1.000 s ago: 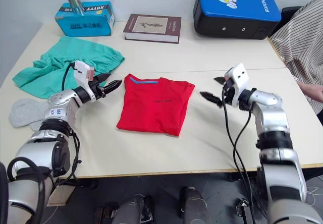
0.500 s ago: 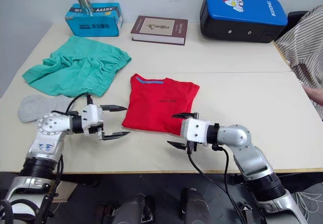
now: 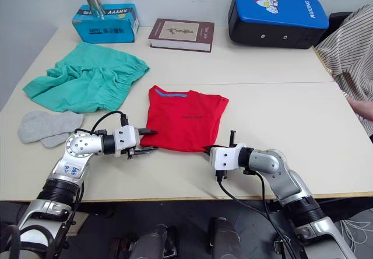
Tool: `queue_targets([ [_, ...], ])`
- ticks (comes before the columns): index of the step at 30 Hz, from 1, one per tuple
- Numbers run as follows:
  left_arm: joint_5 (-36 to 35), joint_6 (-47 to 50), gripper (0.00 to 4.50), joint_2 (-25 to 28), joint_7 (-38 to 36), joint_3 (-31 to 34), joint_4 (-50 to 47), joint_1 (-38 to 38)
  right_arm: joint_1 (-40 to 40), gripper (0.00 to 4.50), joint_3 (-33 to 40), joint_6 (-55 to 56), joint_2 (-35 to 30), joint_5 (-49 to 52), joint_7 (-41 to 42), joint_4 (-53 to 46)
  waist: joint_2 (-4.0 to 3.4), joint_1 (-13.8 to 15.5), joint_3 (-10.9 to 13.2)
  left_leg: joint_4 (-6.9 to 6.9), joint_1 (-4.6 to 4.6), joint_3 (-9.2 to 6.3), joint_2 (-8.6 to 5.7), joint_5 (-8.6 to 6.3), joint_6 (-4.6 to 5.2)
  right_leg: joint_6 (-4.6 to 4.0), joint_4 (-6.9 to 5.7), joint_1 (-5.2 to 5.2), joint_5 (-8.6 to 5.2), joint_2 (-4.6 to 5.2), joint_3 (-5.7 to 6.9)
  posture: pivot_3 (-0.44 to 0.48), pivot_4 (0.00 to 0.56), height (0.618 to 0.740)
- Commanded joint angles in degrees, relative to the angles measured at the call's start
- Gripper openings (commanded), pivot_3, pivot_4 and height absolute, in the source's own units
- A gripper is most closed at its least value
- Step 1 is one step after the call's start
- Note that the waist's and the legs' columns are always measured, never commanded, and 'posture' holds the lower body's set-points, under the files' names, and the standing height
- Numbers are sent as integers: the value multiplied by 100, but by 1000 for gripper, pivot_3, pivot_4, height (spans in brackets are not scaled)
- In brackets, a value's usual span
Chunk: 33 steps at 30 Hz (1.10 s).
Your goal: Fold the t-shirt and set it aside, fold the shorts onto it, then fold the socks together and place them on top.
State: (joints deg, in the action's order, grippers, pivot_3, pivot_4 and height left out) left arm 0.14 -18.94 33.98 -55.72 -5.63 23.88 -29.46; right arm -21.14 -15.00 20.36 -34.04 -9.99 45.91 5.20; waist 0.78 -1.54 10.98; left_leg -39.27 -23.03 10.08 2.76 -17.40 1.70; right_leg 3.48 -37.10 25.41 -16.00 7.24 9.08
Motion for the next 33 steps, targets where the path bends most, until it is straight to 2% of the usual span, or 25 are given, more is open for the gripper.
queue_targets([
  [1, 19, -148, 1056, 212, -5, 42, -45, 171, 153, 0, 342, 172, -227, 288, -10, -34, 0, -1, 0, 0, 0, 0, 0, 0, 0, 0, 0, 0, 0, 0, 0, 0, 150, 740],
  [4, -71, -327, 116, 386, -59, 110, -258, 422, 346, 0, 499, 290, -398, 623, 153, -145, 0, -2, 0, 1, 0, 0, 0, 0, 0, 0, 2, -1, 0, 2, -1, 0, 150, 740],
  [5, -174, -404, 29, 445, -100, 159, -389, 551, 447, 0, 550, 392, -477, 749, 222, -173, 0, -1, 0, 1, 1, -1, 0, 0, 0, 0, 3, -2, 0, 3, -2, 0, 150, 740],
  [10, -664, -518, 29, 638, -170, 352, -1468, 1411, 1102, 0, 800, 905, -791, 1026, 265, -189, 0, -2, 0, 8, 3, -4, 1, 0, 0, -1, 6, -6, -1, 15, -8, 0, 150, 740],
  [15, -713, -165, 29, 671, 160, 450, -2615, 2212, 1754, 0, 914, 1274, -955, 879, 73, -280, 0, 9, 0, 8, 12, -8, -2, -1, 2, -2, 24, -16, -2, 23, -13, 0, 150, 740],
  [20, -584, 309, 29, 565, 528, 452, -3327, 2816, 2146, 0, 904, 1154, -958, 931, -7, -439, -1, 5, 0, 22, 92, -18, 13, -32, 0, -8, 61, -108, -7, 33, -15, 0, 150, 740],
  [21, -656, 412, 9, 556, 531, 440, -3414, 2882, 2171, 241, 909, 1130, -938, 972, -30, -467, -1, 6, -1, 22, 91, -18, 14, -32, 0, -8, 61, -107, -7, 35, -15, 0, 150, 740],
  [23, -787, 566, 513, 594, 477, 432, -3579, 3004, 2266, 690, 895, 904, -951, 1277, 108, -595, -1, 10, -1, 22, 91, -19, 17, -33, -2, -10, 61, -107, -8, 35, -15, 0, 150, 740],
  [26, -967, 968, 1293, 702, 384, 496, -3748, 3180, 2418, 1677, 962, 815, -1092, 1520, 342, -773, -1, 16, -1, 22, 91, -20, 17, -33, -3, -11, 61, -107, -9, 36, -14, 0, 150, 740],
  [29, -1783, 1886, 2251, 961, 92, 786, -4160, 3599, 2733, 2681, 1085, 60, -1471, 2376, 851, -1419, -1, 13, -1, 22, 91, -22, 18, -34, -3, -12, 63, -108, -9, 37, -13, 0, 150, 740],
  [30, -2107, 2210, 2285, 1035, 25, 938, -4312, 3733, 2822, 3023, 1151, -327, -1614, 2738, 999, -1722, -1, 13, -1, 23, 91, -22, 20, -37, -3, -15, 63, -107, -11, 37, -14, 0, 150, 740],
  [33, -3109, 3188, 2285, 1295, -126, 1475, -4620, 3916, 2739, 3023, 1385, -1837, -1990, 4075, 1227, -2526, 0, 12, -1, 23, 91, -29, 26, -39, -4, -18, 64, -110, -13, 38, -12, 0, 150, 740],
])
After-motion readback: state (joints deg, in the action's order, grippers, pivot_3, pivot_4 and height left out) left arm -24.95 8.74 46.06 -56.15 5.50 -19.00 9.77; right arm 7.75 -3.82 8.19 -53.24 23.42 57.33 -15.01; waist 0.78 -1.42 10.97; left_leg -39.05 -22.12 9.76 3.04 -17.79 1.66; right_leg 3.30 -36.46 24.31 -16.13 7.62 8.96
